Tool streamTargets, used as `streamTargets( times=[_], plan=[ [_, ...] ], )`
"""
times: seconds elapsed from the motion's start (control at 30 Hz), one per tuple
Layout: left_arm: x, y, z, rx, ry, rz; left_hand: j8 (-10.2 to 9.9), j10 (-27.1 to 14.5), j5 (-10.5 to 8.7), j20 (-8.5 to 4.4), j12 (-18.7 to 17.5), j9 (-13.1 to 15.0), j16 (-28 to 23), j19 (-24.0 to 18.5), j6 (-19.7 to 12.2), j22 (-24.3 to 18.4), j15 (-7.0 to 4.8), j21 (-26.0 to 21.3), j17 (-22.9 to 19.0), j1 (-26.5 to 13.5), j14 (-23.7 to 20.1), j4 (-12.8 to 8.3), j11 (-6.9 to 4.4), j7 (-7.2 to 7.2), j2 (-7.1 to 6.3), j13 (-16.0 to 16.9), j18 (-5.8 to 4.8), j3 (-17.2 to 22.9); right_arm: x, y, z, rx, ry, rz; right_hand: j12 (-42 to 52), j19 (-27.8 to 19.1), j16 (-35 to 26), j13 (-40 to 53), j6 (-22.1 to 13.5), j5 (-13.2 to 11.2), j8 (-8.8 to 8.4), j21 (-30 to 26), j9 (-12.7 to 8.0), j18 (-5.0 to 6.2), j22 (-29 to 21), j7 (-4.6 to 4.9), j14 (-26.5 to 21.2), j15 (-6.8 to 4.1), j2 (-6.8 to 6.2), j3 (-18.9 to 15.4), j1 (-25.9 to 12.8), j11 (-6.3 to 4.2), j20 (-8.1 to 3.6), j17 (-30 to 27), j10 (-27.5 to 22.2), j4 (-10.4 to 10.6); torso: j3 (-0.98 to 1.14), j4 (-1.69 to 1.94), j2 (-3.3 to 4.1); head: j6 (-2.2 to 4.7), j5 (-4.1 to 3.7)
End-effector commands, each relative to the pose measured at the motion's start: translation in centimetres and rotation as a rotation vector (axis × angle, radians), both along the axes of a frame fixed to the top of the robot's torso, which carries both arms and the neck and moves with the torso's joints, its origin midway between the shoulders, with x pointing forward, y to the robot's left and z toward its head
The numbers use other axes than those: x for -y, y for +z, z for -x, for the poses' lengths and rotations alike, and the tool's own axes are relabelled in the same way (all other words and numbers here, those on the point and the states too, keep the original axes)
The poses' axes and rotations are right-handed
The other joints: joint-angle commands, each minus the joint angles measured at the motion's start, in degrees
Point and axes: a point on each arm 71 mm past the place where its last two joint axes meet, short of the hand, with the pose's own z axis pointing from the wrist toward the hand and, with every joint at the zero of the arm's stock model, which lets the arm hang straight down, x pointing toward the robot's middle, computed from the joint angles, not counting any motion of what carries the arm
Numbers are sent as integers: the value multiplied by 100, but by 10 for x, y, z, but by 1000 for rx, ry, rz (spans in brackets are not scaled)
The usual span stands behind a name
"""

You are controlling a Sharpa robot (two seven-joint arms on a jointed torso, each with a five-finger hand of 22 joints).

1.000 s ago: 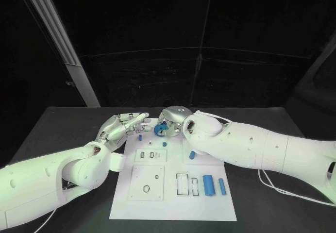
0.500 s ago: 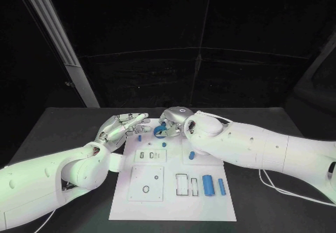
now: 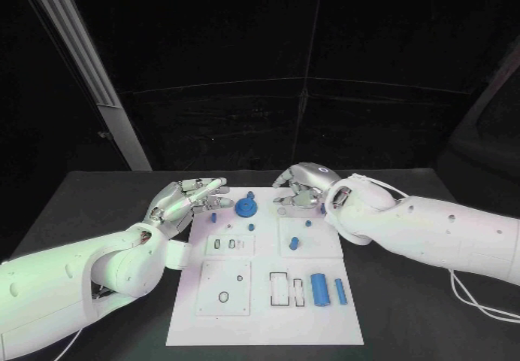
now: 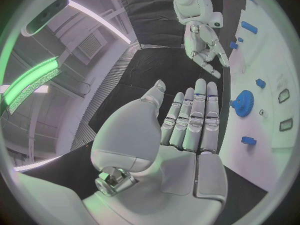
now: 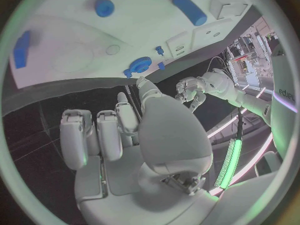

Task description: Assemble the parts on the task board

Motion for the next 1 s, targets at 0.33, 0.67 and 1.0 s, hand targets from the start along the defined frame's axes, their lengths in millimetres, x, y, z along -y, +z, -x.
streamTargets(
  times=[0.33, 0.67, 1.0],
  plan=[
    [2, -1, 0, 0, -19, 7, -39, -44, 22, 22, -28, -6, -36, 7, -39, -7, 9, -31, 8, -2, -15, -43, 10, 71, 65, -7, 40, 6, 70, 1, 0, -92, -12, -187, -121, 297, -29, -88, -29, -55, -9, -29, -27, -73, 1093, 11, 334, -56, -74, -13, 379, -14, -47, 286, -70, -344, 73, -131, -42, 66, -26],
    [1, -5, 1, -7, -20, 1, -39, -44, 22, 22, -28, -6, -36, 7, -39, -7, 9, -31, 8, -2, -15, -43, 10, 71, 65, -7, 40, 6, 97, -6, -6, -83, -51, -115, -171, 292, -31, -132, -156, -10, -76, -33, -39, -72, 1087, 34, 337, -38, -97, -107, 310, 9, -34, 296, -94, -347, 61, -117, -39, 42, -69],
    [1, -5, 1, -7, -26, 4, -40, -44, 23, 22, -29, -5, -37, 8, -39, -8, 9, -32, 8, -3, -14, -44, 9, 69, 70, -6, 40, 9, 102, -22, -1, -122, -48, -70, -128, 298, -27, -95, -112, 53, -44, -30, -21, -73, 1096, 34, 341, -33, -73, -183, 218, 11, -25, 311, -58, -304, 57, -126, -39, 32, -44]
  ],
)
